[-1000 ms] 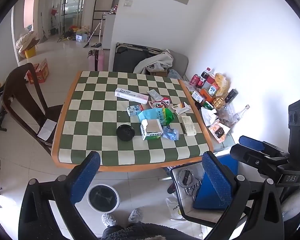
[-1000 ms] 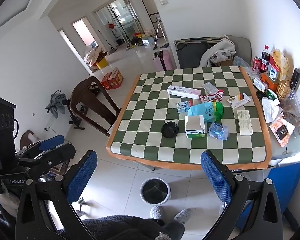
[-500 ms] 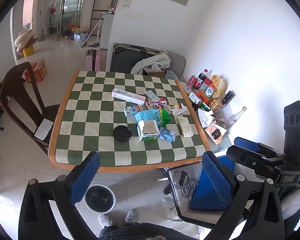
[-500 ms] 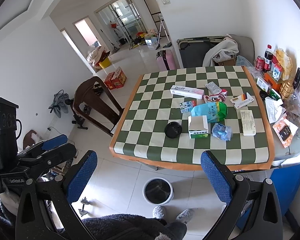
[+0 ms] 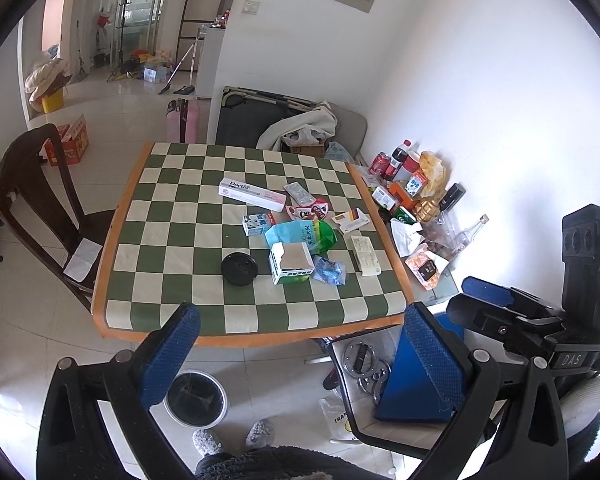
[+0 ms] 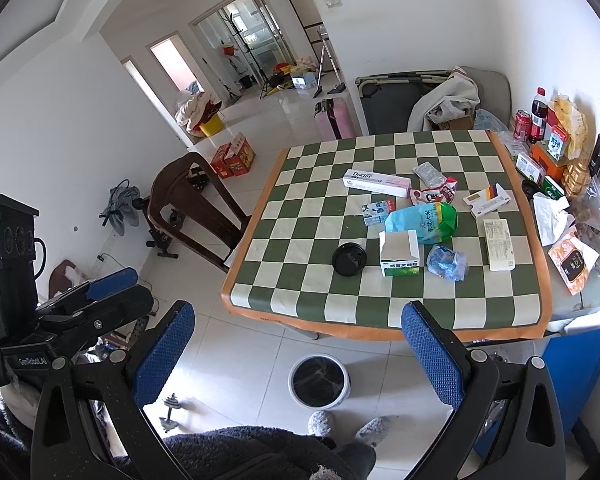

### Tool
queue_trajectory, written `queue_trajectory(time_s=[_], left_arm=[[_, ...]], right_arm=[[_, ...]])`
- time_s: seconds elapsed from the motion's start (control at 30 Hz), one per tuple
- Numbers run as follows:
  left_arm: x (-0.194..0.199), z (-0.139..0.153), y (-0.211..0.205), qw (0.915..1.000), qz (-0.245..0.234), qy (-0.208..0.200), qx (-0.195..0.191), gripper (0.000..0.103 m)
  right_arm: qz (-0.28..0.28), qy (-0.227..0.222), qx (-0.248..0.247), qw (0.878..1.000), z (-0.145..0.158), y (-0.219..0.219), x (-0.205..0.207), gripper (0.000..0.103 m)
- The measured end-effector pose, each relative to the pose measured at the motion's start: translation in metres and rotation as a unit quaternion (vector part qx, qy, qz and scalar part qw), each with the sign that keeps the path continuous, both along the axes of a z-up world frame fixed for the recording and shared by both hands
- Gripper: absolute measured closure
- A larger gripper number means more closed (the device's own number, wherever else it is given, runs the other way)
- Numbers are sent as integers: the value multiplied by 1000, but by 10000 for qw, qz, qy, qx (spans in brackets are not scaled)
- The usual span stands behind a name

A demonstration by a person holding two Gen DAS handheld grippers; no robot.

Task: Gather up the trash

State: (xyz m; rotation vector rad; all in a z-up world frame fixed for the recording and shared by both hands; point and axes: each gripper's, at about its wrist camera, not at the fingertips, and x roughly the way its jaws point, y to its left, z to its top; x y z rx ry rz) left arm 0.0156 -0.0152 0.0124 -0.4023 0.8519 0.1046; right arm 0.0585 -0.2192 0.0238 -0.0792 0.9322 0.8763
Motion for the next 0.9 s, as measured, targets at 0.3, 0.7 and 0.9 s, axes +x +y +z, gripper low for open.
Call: queue_trajectory(time_s=[0.3, 0.7, 0.9], left_arm=[[-3, 4, 0, 9999, -44, -85, -103, 0], [-4, 3, 1, 9999, -46, -92, -116, 0], [-4, 3, 0, 9999, -47, -92, -127, 0]], right_arm=[[5, 11, 9, 10000, 0, 0, 1, 0], [24, 8, 24, 10000, -1, 3, 2, 0], [21, 8, 21, 10000, -1, 0, 3, 0]])
